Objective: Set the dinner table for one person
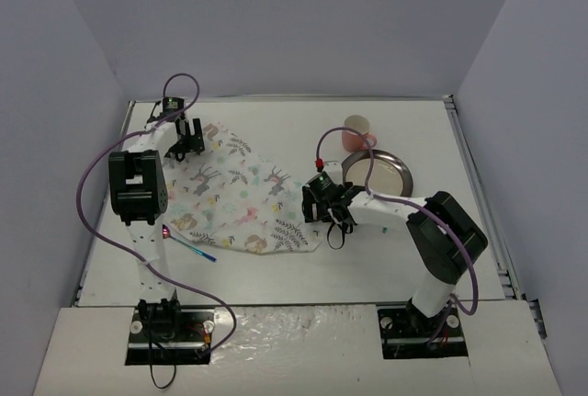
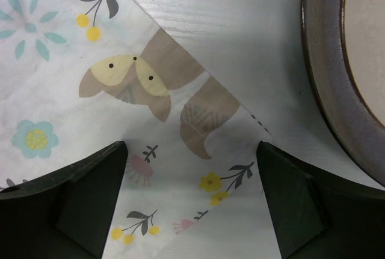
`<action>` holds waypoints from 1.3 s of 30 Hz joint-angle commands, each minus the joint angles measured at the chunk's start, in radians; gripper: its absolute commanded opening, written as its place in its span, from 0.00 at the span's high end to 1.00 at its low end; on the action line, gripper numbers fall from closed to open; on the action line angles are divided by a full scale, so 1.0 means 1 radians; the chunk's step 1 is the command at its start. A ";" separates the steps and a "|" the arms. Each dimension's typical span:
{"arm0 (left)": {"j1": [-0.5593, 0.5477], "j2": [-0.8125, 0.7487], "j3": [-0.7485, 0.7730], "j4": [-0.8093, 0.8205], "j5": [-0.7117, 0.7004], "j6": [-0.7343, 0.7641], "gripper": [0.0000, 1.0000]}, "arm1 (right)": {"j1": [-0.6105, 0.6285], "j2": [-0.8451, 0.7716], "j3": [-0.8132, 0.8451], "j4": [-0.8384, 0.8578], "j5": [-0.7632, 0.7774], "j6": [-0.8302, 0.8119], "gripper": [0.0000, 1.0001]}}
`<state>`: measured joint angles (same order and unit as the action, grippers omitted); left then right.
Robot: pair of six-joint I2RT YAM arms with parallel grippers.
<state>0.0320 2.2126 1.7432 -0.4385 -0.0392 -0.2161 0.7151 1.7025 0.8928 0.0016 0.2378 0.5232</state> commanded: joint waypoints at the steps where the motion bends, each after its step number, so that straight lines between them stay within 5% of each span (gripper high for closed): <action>1: 0.003 0.028 0.061 -0.005 -0.023 0.006 0.14 | 0.000 0.042 -0.017 0.026 -0.004 0.018 0.27; 8: 0.005 0.076 0.066 -0.056 -0.052 -0.015 0.30 | 0.000 0.052 0.013 0.029 -0.016 -0.021 0.59; 14: 0.015 0.088 0.081 -0.105 -0.061 -0.033 0.74 | 0.001 0.070 0.084 0.021 -0.037 -0.068 0.90; 16: 0.020 0.098 0.094 -0.134 -0.064 -0.038 0.96 | -0.002 0.076 0.112 0.014 -0.035 -0.083 1.00; 17: 0.024 0.101 0.097 -0.145 -0.065 -0.042 0.98 | -0.003 0.080 0.137 0.008 -0.029 -0.098 1.00; 30: 0.122 -0.023 0.019 -0.188 -0.030 -0.157 1.00 | -0.135 0.144 0.514 -0.066 -0.003 -0.269 1.00; 39: 0.159 -0.180 -0.268 -0.129 0.025 -0.300 1.00 | -0.182 0.328 0.804 -0.063 -0.029 -0.440 1.00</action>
<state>0.1744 2.1120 1.5934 -0.5120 -0.0381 -0.4285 0.5334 1.9503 1.5505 -0.0767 0.2078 0.2022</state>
